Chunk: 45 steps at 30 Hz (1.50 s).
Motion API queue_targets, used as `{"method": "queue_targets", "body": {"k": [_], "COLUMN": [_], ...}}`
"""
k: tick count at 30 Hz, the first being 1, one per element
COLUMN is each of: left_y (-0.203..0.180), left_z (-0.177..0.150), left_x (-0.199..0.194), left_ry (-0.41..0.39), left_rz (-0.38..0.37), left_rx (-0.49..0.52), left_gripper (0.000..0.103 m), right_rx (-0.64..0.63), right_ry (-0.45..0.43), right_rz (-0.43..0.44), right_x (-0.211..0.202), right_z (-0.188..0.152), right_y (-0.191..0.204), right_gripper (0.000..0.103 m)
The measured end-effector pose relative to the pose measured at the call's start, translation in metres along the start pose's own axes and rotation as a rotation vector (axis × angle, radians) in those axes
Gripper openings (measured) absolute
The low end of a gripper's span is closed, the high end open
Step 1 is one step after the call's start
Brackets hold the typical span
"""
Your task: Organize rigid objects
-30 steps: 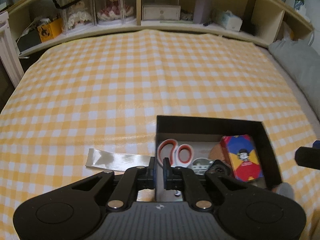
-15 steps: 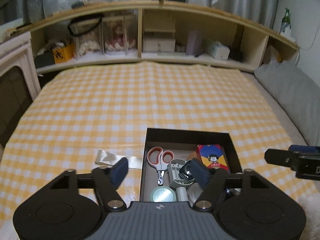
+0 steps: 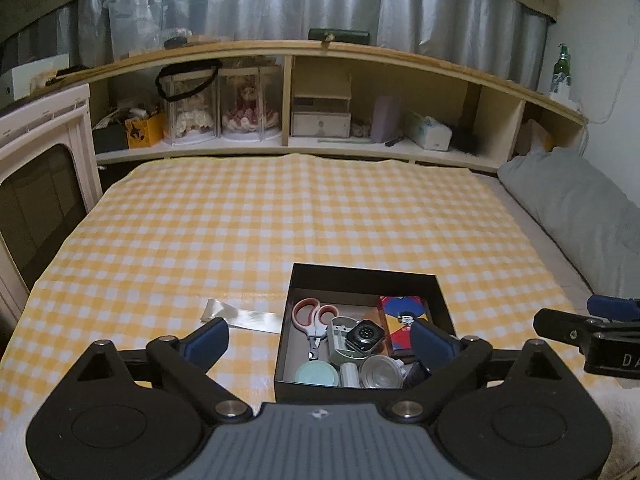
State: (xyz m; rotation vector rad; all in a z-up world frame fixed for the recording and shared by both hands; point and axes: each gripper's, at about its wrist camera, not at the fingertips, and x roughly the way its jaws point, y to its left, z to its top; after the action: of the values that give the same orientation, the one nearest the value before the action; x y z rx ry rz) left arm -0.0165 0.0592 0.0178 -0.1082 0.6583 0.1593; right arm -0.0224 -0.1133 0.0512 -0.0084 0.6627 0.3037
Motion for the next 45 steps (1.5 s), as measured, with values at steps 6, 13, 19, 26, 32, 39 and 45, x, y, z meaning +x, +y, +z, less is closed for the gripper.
{"method": "queue_targets", "body": {"k": [6,13,19,26,32,39,45], "left_y": [-0.006,-0.010,-0.015,-0.020,-0.021,-0.021,-0.021], "left_z": [-0.011,-0.019,-0.024,-0.028,-0.029,-0.029,-0.028], "left_x": [-0.018,-0.030,-0.035,-0.036,-0.037,-0.037,-0.037], "left_ry": [-0.046,-0.083,-0.099,-0.105,-0.111,-0.111,-0.110], "left_rz": [-0.010,0.010,0.014,0.009,0.008,0.010,0.010], "left_rx": [0.022,0.048,0.078,0.105,0.110,0.110,0.110], "left_gripper": [0.103,0.103,0.103,0.103,0.103,0.103,0.103], "right_rx": [0.013,-0.005,-0.003,-0.003,-0.010,-0.011,-0.010], "right_ry": [-0.051,-0.079,-0.094,-0.121,-0.126,-0.132,-0.133], "right_rz": [-0.017,-0.069,-0.094,-0.098,-0.096,-0.090,-0.089], "right_x": [-0.018,-0.032,-0.040,-0.045,-0.047,-0.048,-0.049], "right_z": [-0.010,-0.021,-0.027,-0.029,-0.031,-0.032,-0.031], "right_y": [-0.005,-0.007,-0.009,-0.008,-0.006,-0.007,-0.007], "right_gripper": [0.101,0.103,0.103,0.103,0.103,0.103,0.103]}}
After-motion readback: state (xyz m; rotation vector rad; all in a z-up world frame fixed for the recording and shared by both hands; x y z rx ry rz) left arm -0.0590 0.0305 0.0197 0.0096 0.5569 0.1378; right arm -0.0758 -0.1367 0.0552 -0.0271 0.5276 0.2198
